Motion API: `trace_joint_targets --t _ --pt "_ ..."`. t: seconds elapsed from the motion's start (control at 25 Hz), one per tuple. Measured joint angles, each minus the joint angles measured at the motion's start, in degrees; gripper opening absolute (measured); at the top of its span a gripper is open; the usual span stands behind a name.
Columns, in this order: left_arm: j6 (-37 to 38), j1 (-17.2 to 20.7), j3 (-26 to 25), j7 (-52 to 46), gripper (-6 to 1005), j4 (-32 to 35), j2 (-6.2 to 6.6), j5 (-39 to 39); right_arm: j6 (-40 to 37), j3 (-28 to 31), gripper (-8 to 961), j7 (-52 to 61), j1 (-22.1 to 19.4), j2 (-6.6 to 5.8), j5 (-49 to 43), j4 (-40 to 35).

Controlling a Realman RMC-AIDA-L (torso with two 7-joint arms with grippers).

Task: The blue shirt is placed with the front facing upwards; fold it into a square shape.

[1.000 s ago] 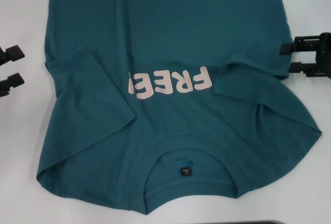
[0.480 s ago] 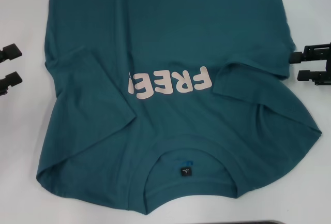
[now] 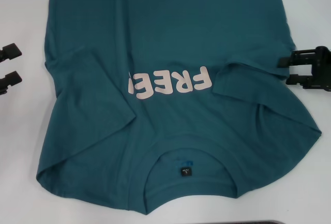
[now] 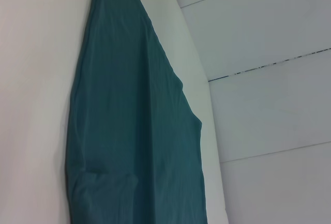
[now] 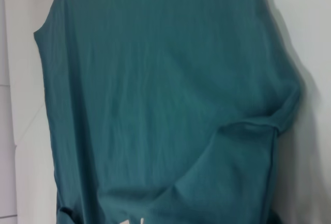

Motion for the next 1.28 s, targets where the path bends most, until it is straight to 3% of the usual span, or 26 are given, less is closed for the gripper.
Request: trace_joint_targets --t 0.08,0.56,0.68,0.88,1.12,1.28 --pt "0.0 0.0 0.0 0.0 933 0.0 0.00 0.0 0.9 -0.3 595 -0.1 0.6 0.53 0.0 0.1" --pt "0.0 0.1 0.0 0.0 932 0.1 0.00 0.0 1.1 -0.2 563 -0.5 0.7 0.96 0.3 -0.2" --pt "0.0 0.1 0.0 0.1 932 0.1 0.00 0.0 0.9 -0.2 335 -0.4 0.5 0.76 0.3 -0.3" --pt "0.0 0.1 0.0 0.0 932 0.1 0.00 0.0 0.9 -0.3 111 -0.4 0.4 0.56 0.4 -0.4" --pt "0.0 0.1 0.0 -0.1 932 0.1 0.07 0.0 -1.3 0.7 35 -0.3 1.2 0.07 0.6 -2.9" --pt "0.0 0.1 0.0 -0.3 932 0.1 0.18 -0.1 -4.6 1.4 35 -0.1 2.6 -0.04 1.7 -6.2"
